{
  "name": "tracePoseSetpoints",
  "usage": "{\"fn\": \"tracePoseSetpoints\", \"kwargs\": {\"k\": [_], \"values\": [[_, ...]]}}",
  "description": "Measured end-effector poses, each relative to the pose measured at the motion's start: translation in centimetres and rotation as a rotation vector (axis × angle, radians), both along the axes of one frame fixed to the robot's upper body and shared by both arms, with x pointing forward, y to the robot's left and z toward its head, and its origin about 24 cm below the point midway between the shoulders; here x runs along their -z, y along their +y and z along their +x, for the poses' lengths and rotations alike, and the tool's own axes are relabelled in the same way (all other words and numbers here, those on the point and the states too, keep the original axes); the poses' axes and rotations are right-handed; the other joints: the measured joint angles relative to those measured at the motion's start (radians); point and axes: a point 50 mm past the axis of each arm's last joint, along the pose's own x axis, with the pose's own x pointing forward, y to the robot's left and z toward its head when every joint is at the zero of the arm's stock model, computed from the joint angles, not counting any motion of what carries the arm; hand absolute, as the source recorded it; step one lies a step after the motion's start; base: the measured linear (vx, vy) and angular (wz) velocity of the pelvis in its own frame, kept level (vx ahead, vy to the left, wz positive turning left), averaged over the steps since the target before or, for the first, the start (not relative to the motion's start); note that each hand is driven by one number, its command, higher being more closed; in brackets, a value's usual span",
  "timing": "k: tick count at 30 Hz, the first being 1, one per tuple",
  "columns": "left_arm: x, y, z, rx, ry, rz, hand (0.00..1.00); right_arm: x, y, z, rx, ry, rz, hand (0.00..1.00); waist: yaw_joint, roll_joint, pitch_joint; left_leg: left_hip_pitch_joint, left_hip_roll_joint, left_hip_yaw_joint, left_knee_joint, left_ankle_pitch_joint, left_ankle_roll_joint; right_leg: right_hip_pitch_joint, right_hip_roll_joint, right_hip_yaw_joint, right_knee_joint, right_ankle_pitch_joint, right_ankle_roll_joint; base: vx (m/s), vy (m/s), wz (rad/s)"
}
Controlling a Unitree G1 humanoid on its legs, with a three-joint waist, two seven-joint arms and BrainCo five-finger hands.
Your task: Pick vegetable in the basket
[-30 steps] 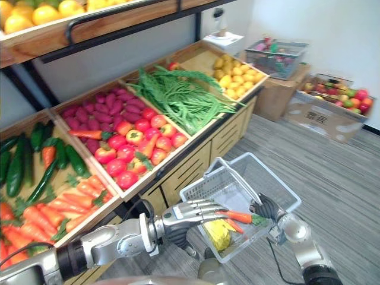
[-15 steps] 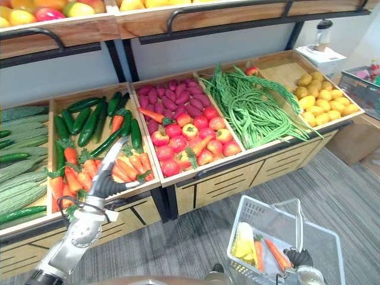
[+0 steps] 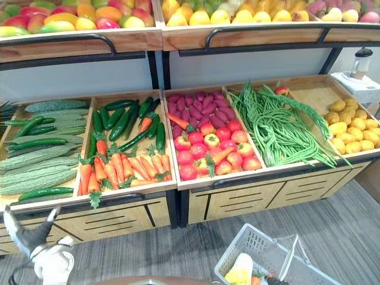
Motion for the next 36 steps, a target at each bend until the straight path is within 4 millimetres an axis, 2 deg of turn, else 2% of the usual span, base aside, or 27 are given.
{"fn": "tracePoseSetpoints", "kwargs": {"k": [5,8,11,21,30,33,36], "values": [[4.8,-0.9,-4.7,-0.228,0.166,-0.249,0.00,0.2,0.7,-0.1,0.008,0.001,0.011,1.00,0.000,-0.004,-0.003,0.020,-0.001,-0.008,-0.011,-0.002,-0.002,0.026,0.001,-0.005,-0.017,-0.004,0.006,0.00,0.003,0.03],[6.8,-1.0,-7.6,-0.344,0.248,-0.394,0.00,0.2,0.7,0.0,0.006,-0.003,0.010,1.00,0.001,-0.004,-0.003,0.022,0.001,-0.005,-0.011,-0.004,-0.005,0.028,0.004,-0.002,-0.017,-0.004,0.006,0.02,0.002,-0.02],[7.9,-1.4,-9.3,-0.369,0.309,-0.490,0.00,0.2,0.7,0.3,-0.004,-0.006,0.009,1.00,0.002,-0.002,-0.003,0.028,0.002,0.006,-0.011,-0.007,-0.010,0.029,0.008,0.008,-0.021,-0.003,0.006,0.03,0.003,-0.10],[10.5,-3.8,-10.8,-0.149,0.444,-0.777,0.00,0.5,1.1,0.2,-0.067,0.020,0.004,1.00,0.000,0.007,0.002,0.048,0.002,0.034,-0.010,-0.015,-0.012,0.029,0.012,0.040,-0.023,-0.001,0.002,0.03,0.009,-0.09],[11.8,-6.3,-10.6,0.174,0.559,-0.997,0.00,0.3,0.6,0.3,-0.125,0.012,-0.016,1.00,-0.001,0.015,0.011,0.058,0.002,0.052,-0.010,-0.028,-0.015,0.026,0.014,0.062,-0.022,-0.005,0.007,0.01,0.008,-0.06],[12.0,-6.7,-10.5,0.226,0.588,-1.017,0.00,0.2,0.5,0.9,-0.121,-0.008,-0.014,1.00,-0.001,0.020,0.018,0.070,0.005,0.076,-0.005,-0.041,-0.016,0.024,0.019,0.086,-0.022,-0.010,0.014,0.03,0.015,-0.23],[12.0,-7.1,-10.2,0.287,0.628,-1.003,0.00,0.0,0.4,1.6,-0.105,-0.032,-0.017,1.00,-0.001,0.023,0.038,0.054,0.011,0.098,0.084,-0.106,-0.012,-0.005,0.015,0.139,0.027,-0.045,0.025,0.03,0.038,-0.36]]}}
